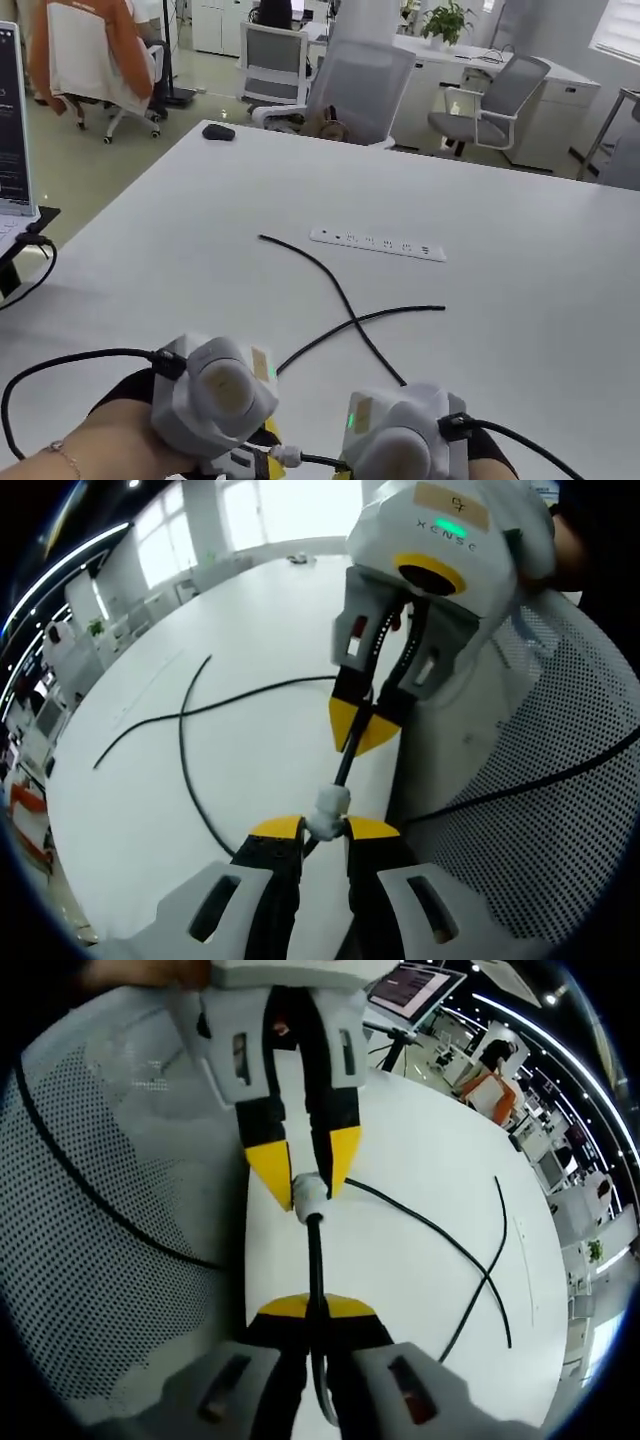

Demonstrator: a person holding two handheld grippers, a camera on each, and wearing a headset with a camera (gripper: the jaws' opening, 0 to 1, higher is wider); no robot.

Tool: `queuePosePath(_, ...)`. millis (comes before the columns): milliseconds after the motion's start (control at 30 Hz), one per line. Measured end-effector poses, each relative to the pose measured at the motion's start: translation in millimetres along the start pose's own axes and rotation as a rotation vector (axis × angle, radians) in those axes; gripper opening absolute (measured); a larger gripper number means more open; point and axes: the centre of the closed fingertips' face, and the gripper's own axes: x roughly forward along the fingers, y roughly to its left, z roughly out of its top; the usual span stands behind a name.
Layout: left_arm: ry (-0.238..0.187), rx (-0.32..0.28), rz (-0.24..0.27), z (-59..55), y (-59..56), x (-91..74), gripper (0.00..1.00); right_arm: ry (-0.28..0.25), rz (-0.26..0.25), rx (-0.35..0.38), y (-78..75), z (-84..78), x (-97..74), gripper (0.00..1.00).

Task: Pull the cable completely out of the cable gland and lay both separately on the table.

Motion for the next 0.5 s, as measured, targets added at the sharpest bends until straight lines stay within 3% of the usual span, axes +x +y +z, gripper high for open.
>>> queuePosePath(67,0.007,0.003,0.006,-2.4,2.0,-0.1,0.17,0.001,-0.005,0.0,-2.9,-2.1,-1.1,0.01)
queuePosePath(267,-0.007,-0.032,0.035,-1.1,11.3,-3.0,0.17,-0.007,-0.04,0.09,-19.3,-12.8,-7.0,0.02)
queuePosePath(500,0.022,-0.017,0.042,-5.7,11.2,-1.6,0.17,0.122,-0.071,0.148,-26.4,-45.9,-7.7,0.02)
